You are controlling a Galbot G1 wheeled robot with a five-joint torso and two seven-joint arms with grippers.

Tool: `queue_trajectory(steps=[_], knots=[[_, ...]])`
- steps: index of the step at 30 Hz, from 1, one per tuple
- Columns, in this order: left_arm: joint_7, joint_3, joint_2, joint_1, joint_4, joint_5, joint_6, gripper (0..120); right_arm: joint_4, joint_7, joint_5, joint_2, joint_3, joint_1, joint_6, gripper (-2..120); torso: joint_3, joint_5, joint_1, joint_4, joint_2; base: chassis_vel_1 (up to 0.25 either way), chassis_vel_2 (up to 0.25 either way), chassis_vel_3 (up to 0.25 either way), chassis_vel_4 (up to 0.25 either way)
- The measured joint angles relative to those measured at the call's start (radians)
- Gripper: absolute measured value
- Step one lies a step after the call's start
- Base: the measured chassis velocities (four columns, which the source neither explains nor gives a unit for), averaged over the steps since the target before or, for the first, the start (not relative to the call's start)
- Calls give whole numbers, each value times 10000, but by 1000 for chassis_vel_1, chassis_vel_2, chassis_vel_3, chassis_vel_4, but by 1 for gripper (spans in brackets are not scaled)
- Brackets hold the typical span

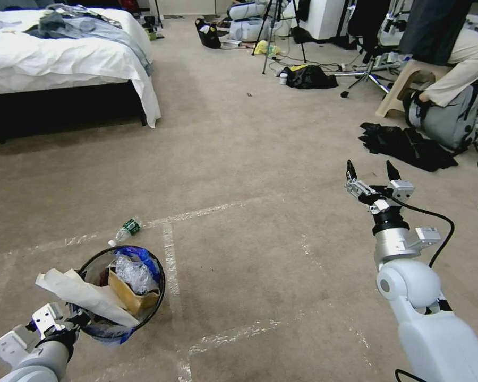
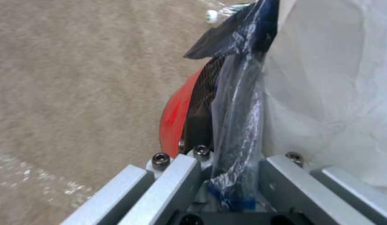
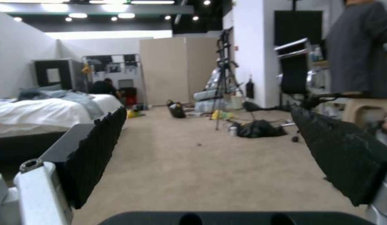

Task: Pick up the trash bin and place the garbage on the floor into it.

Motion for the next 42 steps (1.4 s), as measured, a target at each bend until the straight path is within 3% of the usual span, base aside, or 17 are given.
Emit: queue_trajectory(steps=[30, 42], knots=[[-19, -26, -9, 87, -31, -12, -21, 0, -177, -244, -27, 250, -216, -38, 215, 100, 1, 0, -1, 3, 0, 103, 99, 100, 100], [1, -74, -22, 93, -56, 10, -47, 0, -254, -327, -132, 315, -232, -45, 223, 100, 1, 2, -1, 0, 0, 6, 10, 10, 7]])
